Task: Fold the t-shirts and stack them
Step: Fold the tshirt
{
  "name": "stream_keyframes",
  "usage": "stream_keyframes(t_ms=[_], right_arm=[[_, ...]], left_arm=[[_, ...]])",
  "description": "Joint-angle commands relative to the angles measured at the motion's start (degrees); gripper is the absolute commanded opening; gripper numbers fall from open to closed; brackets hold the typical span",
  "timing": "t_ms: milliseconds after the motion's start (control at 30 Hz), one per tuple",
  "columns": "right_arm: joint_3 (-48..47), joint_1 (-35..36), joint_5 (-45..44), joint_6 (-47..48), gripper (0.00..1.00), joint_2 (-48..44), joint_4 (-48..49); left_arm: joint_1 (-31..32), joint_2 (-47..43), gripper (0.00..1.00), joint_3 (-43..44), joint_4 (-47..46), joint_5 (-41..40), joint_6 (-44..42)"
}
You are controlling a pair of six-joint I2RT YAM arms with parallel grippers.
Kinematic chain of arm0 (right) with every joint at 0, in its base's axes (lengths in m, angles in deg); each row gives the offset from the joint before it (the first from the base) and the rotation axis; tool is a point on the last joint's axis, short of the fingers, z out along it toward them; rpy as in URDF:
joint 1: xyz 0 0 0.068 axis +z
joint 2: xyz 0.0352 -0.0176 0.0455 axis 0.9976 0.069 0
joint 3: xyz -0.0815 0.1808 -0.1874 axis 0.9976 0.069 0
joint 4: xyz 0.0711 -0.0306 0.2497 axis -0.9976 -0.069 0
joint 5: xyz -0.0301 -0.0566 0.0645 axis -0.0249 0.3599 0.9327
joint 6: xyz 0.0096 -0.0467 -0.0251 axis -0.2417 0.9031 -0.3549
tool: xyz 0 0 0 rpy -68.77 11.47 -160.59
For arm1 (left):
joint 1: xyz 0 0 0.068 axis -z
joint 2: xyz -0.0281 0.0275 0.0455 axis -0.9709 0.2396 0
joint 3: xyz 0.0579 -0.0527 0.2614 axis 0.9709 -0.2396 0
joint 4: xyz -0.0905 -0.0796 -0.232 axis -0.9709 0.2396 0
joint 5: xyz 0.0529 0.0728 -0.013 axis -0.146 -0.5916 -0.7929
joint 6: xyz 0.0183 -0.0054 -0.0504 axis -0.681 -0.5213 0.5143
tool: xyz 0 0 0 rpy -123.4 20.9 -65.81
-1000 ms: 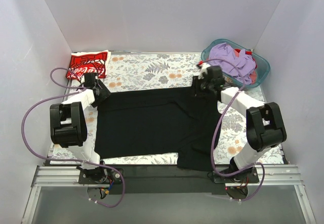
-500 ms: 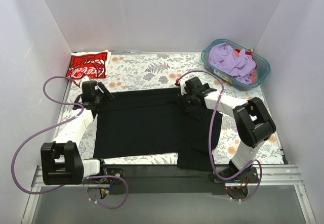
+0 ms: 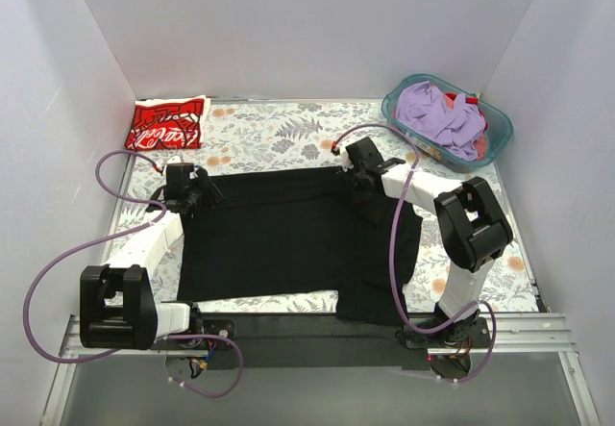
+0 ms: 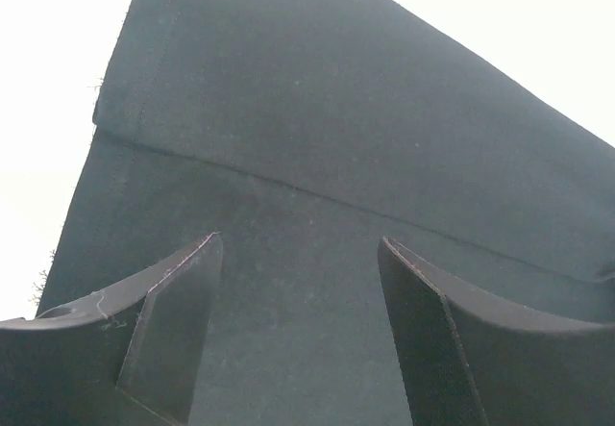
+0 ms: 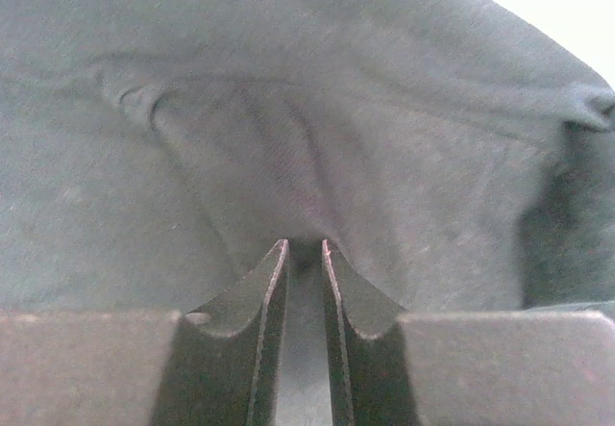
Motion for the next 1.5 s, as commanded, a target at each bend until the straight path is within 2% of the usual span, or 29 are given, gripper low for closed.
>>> stream_keyframes(t_ms=[0, 133, 400, 633, 700, 767, 800, 867, 900, 933, 1033, 1300, 1467], right_arm=[[-2.85, -0.28, -2.11, 1.15, 0.27, 1.11, -1.5], [-2.94, -0.28, -1.67, 1.06, 0.28, 0.85, -2.72], [1.37, 0.68, 2.81, 2.46, 0.43, -6.62, -4.66], [7.34, 1.3, -4.74, 1.77, 0.51, -10.49, -6.16], [7.17, -0.36, -6.06, 0.54, 0.52, -11.89, -5.98], [6.3, -3.08, -3.79, -2.44, 0.52, -13.03, -5.37], [5.94, -6.92, -1.6, -4.19, 0.52, -14.26, -4.58], [6.38, -11.33, 7.26, -8.94, 0.52, -15.58, -0.37], [6.99, -15.88, 10.43, -10.87, 0.52, -16.72, 1.3], [8.74, -18.01, 16.99, -12.81, 0.52, -17.08, 5.4], [11.03, -23.56, 27.38, -18.88, 0.52, -16.38, 9.57], [18.59, -26.47, 31.9, -25.73, 0.47, -14.19, 16.15], [21.67, -26.56, 29.62, -27.24, 0.46, -13.57, 17.31]], left_arm=[[0.22, -0.59, 0.65, 0.86, -0.38, 0.53, -0.6], [0.22, 0.02, 0.65, 1.04, -0.47, 1.32, -0.51], [0.31, 0.37, 0.65, 1.3, -0.47, 1.85, -0.51], [0.31, 0.64, 0.65, 1.21, -0.47, 2.03, -0.69], [0.31, 0.72, 0.65, 1.21, -0.47, 1.68, -0.6], [0.31, 0.99, 0.65, 1.74, -0.56, 0.36, -0.25], [0.31, 1.68, 0.65, 2.18, -0.65, -0.51, -0.07], [0.14, 2.91, 0.65, 3.93, -0.65, -1.05, 0.45], [0.05, 3.62, 0.65, 4.63, -0.56, -0.96, 0.54], [-0.21, 5.71, 0.65, 5.25, -0.56, -0.79, 0.63], [-0.83, 10.89, 0.65, 9.29, -0.21, 0.01, 0.98], [-1.36, 22.78, 0.65, 17.73, -0.82, 0.27, -1.91], [-1.97, 26.03, 0.65, 19.14, -1.0, 0.35, -3.15]])
